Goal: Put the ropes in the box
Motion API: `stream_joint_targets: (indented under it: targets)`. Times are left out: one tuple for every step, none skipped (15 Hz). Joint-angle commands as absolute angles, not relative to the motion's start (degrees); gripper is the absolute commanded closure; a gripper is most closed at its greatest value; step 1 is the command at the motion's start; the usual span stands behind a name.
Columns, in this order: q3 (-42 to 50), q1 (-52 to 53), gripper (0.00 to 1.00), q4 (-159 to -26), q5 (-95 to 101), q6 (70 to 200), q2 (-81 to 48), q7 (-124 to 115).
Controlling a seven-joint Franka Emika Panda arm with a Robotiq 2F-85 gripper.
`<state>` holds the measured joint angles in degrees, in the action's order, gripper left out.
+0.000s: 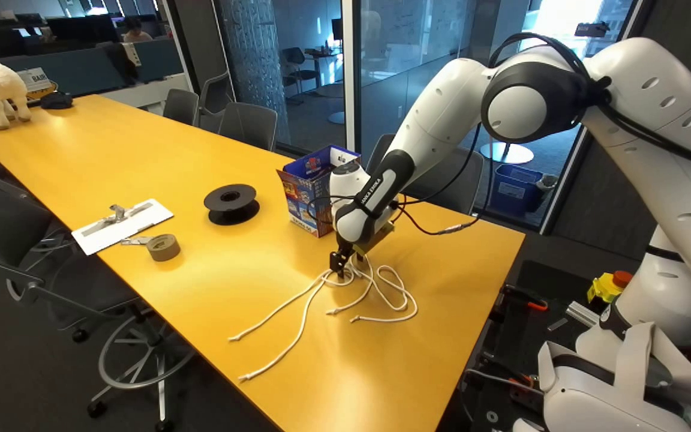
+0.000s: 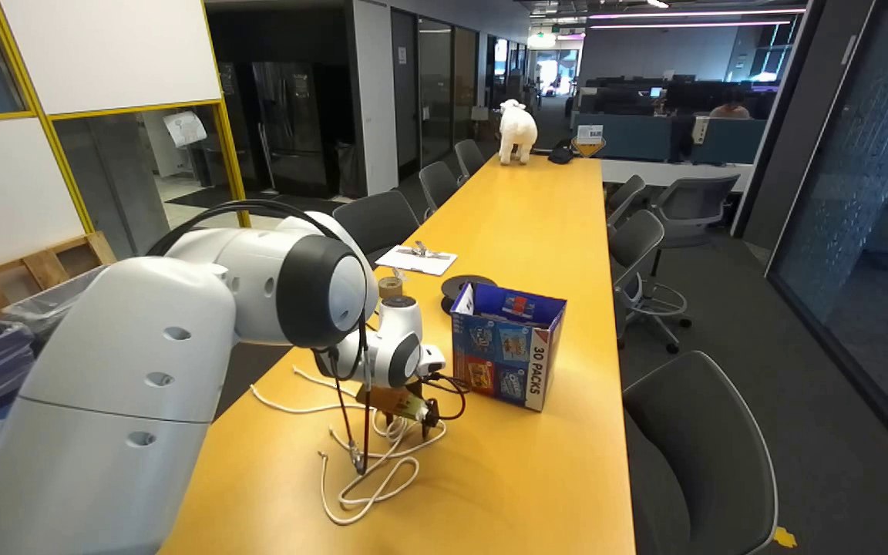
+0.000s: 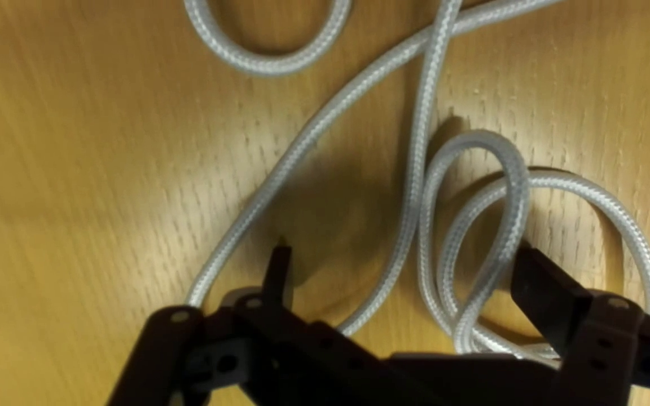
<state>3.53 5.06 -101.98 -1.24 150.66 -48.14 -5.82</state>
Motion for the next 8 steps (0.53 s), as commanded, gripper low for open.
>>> stream_joint_targets:
  targets:
    - [3.3, 4.8, 0.00, -101.7, -0.1, 148.3, -46.9, -5.7]
    - [3.1, 4.6, 0.00, -101.7, -0.1, 147.8, -46.8, -5.5]
    - [2.7, 4.3, 0.00, -101.7, -0.4, 147.4, -46.7, -5.1]
    - [2.5, 4.0, 0.00, -101.6, -0.5, 146.9, -46.8, -4.8]
    - [2.3, 3.9, 0.00, -101.4, -0.5, 146.4, -46.8, -4.6]
    - [2.0, 3.6, 0.00, -101.3, -0.7, 145.9, -46.8, -4.3]
    - [1.9, 3.4, 0.00, -101.2, -0.8, 145.5, -46.9, -4.3]
    - [1.8, 3.2, 0.00, -101.0, -0.8, 145.0, -46.9, -4.0]
